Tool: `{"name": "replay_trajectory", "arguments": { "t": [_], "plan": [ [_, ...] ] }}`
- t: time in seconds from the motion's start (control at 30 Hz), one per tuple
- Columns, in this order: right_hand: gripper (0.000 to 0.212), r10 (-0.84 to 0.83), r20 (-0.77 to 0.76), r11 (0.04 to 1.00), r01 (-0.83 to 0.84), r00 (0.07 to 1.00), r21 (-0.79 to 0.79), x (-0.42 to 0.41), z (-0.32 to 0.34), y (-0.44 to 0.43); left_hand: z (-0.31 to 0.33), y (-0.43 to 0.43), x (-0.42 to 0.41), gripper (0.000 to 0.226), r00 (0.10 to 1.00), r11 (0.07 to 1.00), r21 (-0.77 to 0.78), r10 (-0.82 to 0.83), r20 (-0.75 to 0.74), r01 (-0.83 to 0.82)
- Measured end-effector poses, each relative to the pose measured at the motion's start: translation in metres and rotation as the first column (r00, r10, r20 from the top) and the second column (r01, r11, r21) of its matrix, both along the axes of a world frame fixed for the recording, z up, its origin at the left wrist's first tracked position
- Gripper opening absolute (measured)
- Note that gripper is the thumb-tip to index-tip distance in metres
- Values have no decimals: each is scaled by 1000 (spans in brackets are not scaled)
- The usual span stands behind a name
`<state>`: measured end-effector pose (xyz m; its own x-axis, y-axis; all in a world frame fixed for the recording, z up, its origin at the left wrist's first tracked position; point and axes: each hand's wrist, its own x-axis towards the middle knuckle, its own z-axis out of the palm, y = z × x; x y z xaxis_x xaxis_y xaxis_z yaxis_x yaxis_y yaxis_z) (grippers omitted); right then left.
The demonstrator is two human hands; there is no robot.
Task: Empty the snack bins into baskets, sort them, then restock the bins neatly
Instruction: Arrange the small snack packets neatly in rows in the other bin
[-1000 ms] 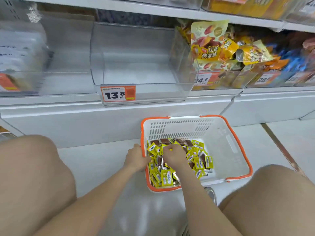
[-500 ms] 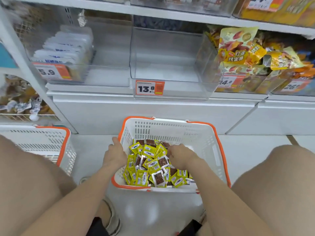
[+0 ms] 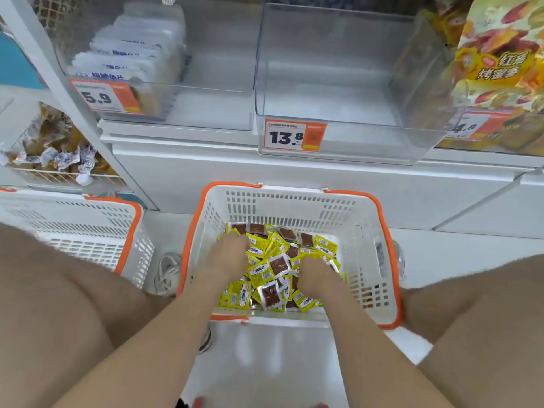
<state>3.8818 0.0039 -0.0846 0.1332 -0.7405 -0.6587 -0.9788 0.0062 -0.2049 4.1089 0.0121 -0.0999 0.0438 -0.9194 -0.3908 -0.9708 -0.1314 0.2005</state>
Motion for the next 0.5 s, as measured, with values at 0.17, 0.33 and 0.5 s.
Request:
{"name": "replay_trajectory", "arguments": {
  "t": [0.17,0.33,0.5],
  "plan": [
    [29,-84,21,992,81,996,98,10,-52,-32,-48,-35,-19,55,992,993,-13,-114,-57,113],
    [22,-249,156,967,234,956,104,6,-65,-79,-78,-74,-54,84,983,980,96,-167,-75,174],
    [22,-256,246,963,226,935,145,-10,-67,-107,-94,-76,-74,63,977,957,203,-211,8,205]
  ]
}}
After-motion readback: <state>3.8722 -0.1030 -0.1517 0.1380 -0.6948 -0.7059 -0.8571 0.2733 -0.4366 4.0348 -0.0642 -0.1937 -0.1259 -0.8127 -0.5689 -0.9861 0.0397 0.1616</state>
